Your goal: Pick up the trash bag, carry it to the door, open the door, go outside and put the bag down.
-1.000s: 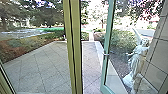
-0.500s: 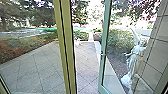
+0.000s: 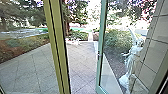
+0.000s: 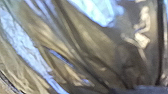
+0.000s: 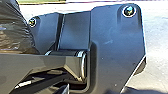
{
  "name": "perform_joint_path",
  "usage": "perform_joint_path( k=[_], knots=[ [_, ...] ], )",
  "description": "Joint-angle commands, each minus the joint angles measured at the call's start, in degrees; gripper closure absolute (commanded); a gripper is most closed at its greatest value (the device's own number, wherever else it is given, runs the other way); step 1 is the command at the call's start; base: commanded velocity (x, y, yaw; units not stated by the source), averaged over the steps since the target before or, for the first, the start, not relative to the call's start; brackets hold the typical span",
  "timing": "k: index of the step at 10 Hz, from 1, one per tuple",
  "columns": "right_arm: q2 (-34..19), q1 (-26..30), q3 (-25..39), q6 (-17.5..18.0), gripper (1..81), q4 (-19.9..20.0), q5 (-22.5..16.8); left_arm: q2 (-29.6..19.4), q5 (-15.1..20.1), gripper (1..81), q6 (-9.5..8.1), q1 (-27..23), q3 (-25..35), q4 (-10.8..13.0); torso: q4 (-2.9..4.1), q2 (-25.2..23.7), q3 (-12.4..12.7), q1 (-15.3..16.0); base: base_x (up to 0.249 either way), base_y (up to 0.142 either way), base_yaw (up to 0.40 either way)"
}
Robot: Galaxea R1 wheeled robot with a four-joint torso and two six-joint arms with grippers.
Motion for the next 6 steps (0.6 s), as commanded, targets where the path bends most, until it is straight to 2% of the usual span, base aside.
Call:
perform_joint_path(
  k=[1, 6],
  knots=[
    [0.27, 2.33, 0.08, -0.31, 1.0, -0.16, -3.92, -0.14, 2.60, 81.1, 0.12, -3.23, 0.09, 0.61, 0.00, 0.00, 0.00, 0.00, 0.000, -0.133, 0.000],
    [0.35, 1.99, 0.08, -0.31, 1.0, -0.16, -3.92, -0.14, 2.60, 81.1, 0.12, -3.23, 0.09, 0.61, 0.00, 0.00, 0.00, 0.00, 0.000, -0.133, 0.000]
  ],
)
